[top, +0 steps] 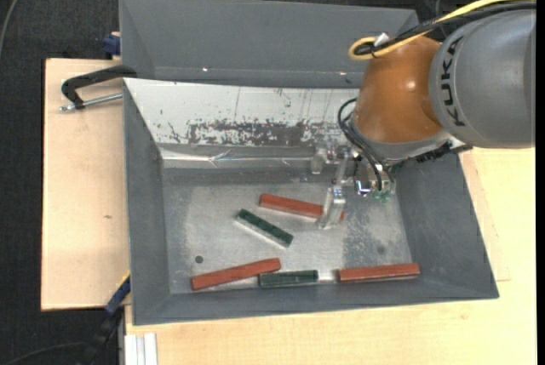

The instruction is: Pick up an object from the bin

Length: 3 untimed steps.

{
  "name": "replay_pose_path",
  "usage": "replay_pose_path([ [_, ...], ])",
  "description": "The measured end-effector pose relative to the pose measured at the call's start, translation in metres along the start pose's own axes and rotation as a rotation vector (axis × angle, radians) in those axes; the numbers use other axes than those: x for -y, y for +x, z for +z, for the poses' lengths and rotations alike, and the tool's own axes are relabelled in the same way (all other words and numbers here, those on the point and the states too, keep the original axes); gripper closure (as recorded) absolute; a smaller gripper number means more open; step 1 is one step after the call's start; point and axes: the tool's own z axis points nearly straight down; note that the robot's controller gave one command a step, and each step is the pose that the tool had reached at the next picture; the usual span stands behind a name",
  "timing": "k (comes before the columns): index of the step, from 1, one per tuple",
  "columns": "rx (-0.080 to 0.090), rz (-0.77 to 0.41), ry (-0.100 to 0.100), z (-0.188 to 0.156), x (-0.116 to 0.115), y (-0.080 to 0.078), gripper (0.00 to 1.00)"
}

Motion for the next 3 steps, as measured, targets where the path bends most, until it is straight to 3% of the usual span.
replay_pose_path([
  [1, -0.012, -0.024, -0.001, 0.0485, 0.0042, 0.0163, 0.00],
  [2, -0.008, -0.024, -0.001, 0.0478, 0.0035, 0.0154, 0.00],
  [3, -0.008, -0.025, -0.001, 0.0478, 0.0034, 0.0155, 1.00],
])
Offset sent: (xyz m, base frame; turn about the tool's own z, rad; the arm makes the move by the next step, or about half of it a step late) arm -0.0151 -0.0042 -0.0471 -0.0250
